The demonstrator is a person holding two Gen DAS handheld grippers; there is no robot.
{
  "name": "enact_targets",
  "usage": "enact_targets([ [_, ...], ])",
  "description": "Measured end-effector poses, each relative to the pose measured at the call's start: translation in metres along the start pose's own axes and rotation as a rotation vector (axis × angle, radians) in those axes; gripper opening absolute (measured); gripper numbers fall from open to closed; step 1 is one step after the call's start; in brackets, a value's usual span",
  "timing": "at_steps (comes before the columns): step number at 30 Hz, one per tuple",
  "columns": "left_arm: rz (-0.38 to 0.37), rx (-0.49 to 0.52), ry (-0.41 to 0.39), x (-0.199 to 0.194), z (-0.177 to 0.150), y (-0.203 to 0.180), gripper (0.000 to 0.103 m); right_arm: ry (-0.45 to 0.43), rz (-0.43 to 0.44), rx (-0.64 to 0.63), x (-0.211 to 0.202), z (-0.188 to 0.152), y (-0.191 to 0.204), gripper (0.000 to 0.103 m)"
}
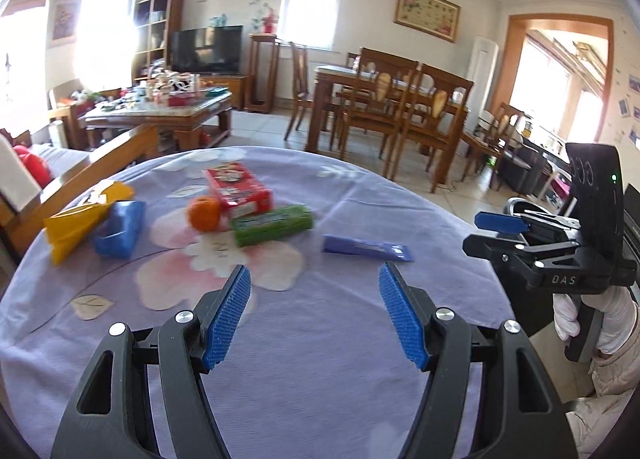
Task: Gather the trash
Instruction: 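Grasp the yellow snack bag with the left tool while the right tool grasps the blue probiotics stick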
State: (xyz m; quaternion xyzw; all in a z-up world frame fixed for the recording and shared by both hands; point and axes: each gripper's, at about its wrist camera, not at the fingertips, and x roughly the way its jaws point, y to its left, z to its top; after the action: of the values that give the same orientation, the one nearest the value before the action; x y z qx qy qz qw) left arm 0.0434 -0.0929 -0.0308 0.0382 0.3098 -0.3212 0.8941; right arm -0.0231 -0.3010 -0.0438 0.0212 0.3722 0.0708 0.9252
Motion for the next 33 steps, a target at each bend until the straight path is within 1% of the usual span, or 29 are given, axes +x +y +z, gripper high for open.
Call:
enact_targets([
  [5, 0.059, -0.032, -0.010, -0.012, -0.001, 0.043, 0.067, 0.045, 0.039, -0.024, 0.037, 0.016, 0.018, 0.065],
  [8, 0.105, -0.046, -0.016, -0.017, 0.004, 0.069, 0.067, 0.069, 0.055, -0.044, 0.054, 0.025, 0.026, 0.065],
  [14, 0.223, -0.097, -0.020, -0.023, 0.013, 0.137, 0.067, 0.145, 0.069, -0.103, 0.091, 0.038, 0.035, 0.065],
  [15, 0.243, -0.101, -0.017, -0.023, 0.016, 0.147, 0.067, 0.170, 0.075, -0.112, 0.097, 0.039, 0.037, 0.065],
  [16, 0.258, -0.103, -0.010, -0.020, 0.019, 0.156, 0.067, 0.189, 0.086, -0.119, 0.101, 0.040, 0.038, 0.061],
  [18, 0.287, -0.104, 0.015, -0.014, 0.024, 0.174, 0.067, 0.206, 0.089, -0.141, 0.107, 0.042, 0.040, 0.060],
  [21, 0.296, -0.094, 0.060, 0.000, 0.030, 0.195, 0.067, 0.220, 0.065, -0.172, 0.114, 0.042, 0.043, 0.060],
  [23, 0.300, -0.078, 0.087, 0.009, 0.035, 0.203, 0.067, 0.246, 0.068, -0.179, 0.119, 0.041, 0.044, 0.054],
  [25, 0.294, -0.070, 0.124, 0.023, 0.039, 0.213, 0.067, 0.258, 0.069, -0.191, 0.121, 0.040, 0.046, 0.051],
  [31, 0.246, -0.074, 0.214, 0.054, 0.041, 0.226, 0.067, 0.262, 0.056, -0.214, 0.122, 0.040, 0.049, 0.051],
  [33, 0.234, -0.080, 0.210, 0.055, 0.043, 0.229, 0.067, 0.262, 0.055, -0.214, 0.121, 0.040, 0.049, 0.051],
])
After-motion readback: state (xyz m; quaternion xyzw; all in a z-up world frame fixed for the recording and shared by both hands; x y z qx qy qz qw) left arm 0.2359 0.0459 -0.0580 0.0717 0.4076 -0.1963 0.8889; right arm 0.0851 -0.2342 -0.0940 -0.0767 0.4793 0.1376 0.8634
